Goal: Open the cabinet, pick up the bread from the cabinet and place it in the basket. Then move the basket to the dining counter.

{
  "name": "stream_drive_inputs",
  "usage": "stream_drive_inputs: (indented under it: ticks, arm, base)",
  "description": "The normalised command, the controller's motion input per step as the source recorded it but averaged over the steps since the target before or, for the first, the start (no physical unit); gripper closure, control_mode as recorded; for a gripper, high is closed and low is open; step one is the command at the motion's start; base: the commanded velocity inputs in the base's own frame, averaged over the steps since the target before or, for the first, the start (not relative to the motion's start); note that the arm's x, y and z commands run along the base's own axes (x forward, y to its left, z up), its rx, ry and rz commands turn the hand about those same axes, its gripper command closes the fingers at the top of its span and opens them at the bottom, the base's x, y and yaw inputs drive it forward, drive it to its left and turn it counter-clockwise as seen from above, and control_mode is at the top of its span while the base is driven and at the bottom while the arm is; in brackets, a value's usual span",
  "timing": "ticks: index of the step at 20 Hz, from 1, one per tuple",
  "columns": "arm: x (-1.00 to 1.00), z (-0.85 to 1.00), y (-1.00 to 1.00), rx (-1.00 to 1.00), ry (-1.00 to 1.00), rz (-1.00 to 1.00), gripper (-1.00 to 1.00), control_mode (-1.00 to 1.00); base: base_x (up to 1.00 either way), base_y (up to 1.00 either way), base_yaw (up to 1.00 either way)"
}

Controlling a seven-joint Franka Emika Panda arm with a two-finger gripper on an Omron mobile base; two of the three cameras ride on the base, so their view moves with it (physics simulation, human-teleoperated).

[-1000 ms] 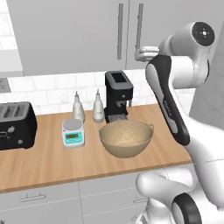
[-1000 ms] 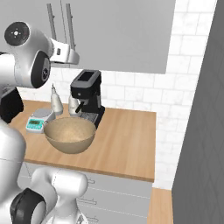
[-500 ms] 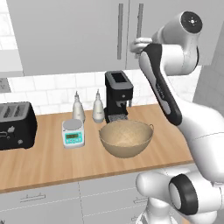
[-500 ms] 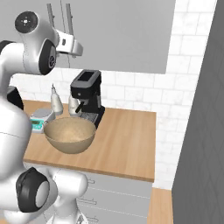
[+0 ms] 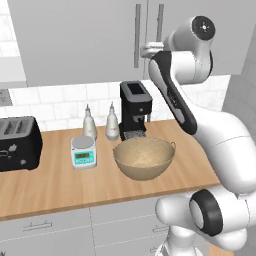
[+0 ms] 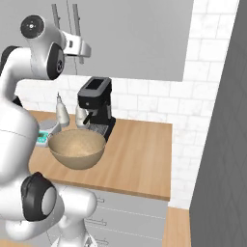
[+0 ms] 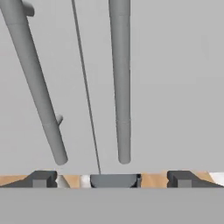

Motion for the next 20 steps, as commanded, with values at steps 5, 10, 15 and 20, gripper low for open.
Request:
stream_drive_inputs:
  ticks: [5, 10, 15, 20]
  arm:
    - [0.37, 0.01, 0.0, -0.01, 0.0, 0.0, -1.0, -1.0]
    - [0.17, 0.22, -0.02, 0.0, 0.04, 0.01, -1.0, -1.0]
    - [0.15, 0.0, -0.06, 0.0, 0.01, 0.02, -1.0, -1.0]
    - [0.19, -0.07, 0.0, 0.0, 0.0, 0.0, -1.0, -1.0]
  base:
    - [0.0, 0.0, 0.0]
    - [0.0, 0.0, 0.0]
    - [0.0, 0.0, 0.0]
    - [0.0, 0.0, 0.0]
